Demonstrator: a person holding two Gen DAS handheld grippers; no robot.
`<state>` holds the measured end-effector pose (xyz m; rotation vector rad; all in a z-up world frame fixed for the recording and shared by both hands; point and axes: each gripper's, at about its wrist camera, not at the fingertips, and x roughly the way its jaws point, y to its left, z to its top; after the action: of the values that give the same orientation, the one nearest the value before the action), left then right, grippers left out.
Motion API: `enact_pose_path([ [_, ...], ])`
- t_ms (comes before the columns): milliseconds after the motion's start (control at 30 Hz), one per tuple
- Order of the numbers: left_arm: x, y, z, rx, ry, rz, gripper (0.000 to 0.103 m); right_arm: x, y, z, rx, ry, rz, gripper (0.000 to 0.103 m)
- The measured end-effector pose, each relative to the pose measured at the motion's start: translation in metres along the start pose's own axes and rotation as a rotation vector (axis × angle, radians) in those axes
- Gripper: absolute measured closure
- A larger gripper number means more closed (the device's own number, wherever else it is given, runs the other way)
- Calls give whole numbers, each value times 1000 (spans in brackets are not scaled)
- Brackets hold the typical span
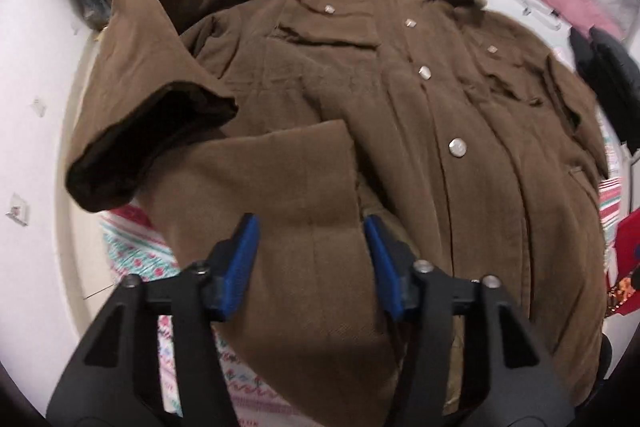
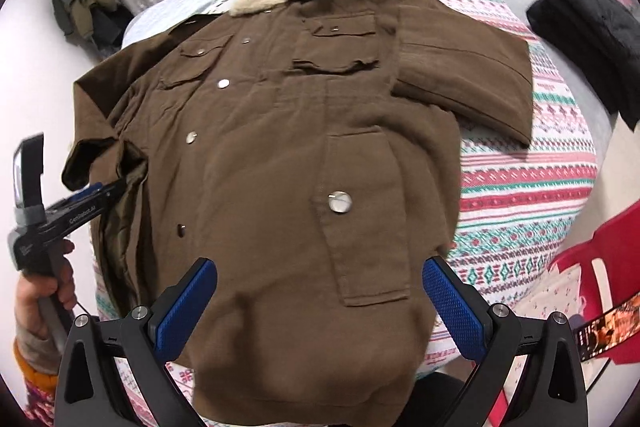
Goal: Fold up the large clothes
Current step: 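Grasp the coat hem with the left gripper while the right gripper grasps the hem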
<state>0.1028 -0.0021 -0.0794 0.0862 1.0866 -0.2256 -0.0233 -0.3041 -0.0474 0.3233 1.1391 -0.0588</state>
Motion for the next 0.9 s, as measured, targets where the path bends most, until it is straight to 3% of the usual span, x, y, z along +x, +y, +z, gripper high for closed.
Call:
enact_pose_path([
  [33,-5,4,-3,5,-14,-24,78,0,-5,0,12,-1,7,0],
  [67,-10,9,-6,2,-17,-45,89,1,-9,0,19,0,12,0],
  [100,-16,16,-10,-8,-22,-54,92,2,-12,1,26,2,14,0],
  [267,-62,51,-35,-12,-120,-34,95,8,-13,3,30,5,31,0],
  [367,-95,83,-58,-28,-139,-19,95,11,-13,3,25,10,29,0],
  [500,-99,127,-93,-69,-22,-13,95,14,-23,4,37,14,23,0],
  [600,-94,153,-121,-70,77,53,95,18,-32,2,53,25,22,0],
  [667,-101,167,-129,-84,67,66,87,19,-37,0,60,37,11,0],
  [700,-107,175,-128,-101,34,44,70,20,-39,-1,61,43,5,0],
  [733,-111,179,-126,-118,5,26,44,20,-42,-2,63,50,1,0],
  [800,-117,185,-116,-151,-80,-33,19,20,-48,-3,69,64,-3,0],
  [900,-93,178,-93,-120,-89,-143,19,21,-56,-6,77,84,4,0],
])
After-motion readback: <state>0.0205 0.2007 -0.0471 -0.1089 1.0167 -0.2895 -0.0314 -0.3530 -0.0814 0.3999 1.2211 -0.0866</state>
